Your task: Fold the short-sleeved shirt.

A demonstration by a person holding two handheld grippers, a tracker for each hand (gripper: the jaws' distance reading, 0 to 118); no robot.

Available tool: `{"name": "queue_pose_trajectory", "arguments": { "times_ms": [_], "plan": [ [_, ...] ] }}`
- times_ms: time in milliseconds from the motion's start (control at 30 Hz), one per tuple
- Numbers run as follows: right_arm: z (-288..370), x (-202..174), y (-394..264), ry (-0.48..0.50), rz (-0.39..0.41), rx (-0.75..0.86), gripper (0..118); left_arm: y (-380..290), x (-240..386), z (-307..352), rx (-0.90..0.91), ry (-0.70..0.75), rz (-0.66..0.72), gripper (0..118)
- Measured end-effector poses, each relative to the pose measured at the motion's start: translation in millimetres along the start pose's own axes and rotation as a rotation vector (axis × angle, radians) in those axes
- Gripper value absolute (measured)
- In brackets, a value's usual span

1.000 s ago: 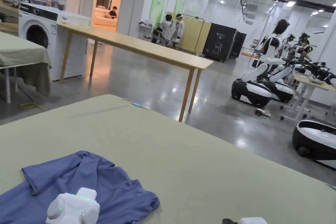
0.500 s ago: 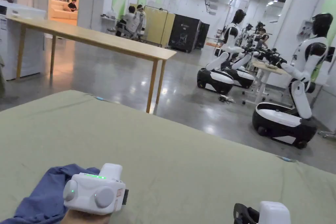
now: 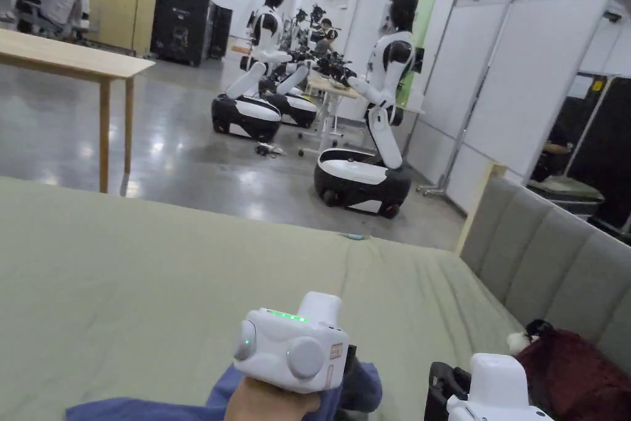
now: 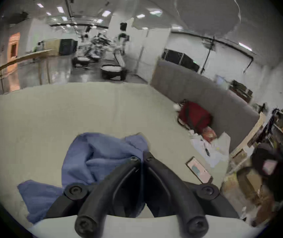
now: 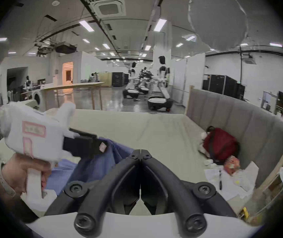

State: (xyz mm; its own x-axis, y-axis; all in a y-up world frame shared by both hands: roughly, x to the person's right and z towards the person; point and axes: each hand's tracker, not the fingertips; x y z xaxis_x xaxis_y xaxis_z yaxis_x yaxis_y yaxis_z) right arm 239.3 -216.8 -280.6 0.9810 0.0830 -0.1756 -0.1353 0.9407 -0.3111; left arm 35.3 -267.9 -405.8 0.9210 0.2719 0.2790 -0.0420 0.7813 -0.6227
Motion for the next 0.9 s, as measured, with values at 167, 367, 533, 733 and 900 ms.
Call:
{"name": "queue_pose_trajectory", "arguments": {
  "times_ms": [167,367,533,733,900],
  "plan": [
    [-4.5,33.7,-9.0,-0.034,-0.021,-0.016,3,-38.0,12.3,-68.6,-0.166,0.086,-0.04,0],
    [-11.5,37.5,-11.1,-0.015,-0.019,-0.015,3,-41.9,13.8,-44.8,-0.044,0.1,-0.041,81],
    [-14.9,18.2,-13.2,0.031,-0.019,-0.009,3,-55.4,10.5,33.3,0.133,0.122,-0.089,116],
    [-21.2,-19.4,-28.0,0.123,-0.006,-0.009,3,-99.4,-53.6,152.4,0.244,0.327,-0.114,116],
    [-31.2,-43.7,-43.0,0.15,-0.037,-0.018,3,-154.2,-116.0,203.9,0.184,0.501,-0.078,94]
  ]
}}
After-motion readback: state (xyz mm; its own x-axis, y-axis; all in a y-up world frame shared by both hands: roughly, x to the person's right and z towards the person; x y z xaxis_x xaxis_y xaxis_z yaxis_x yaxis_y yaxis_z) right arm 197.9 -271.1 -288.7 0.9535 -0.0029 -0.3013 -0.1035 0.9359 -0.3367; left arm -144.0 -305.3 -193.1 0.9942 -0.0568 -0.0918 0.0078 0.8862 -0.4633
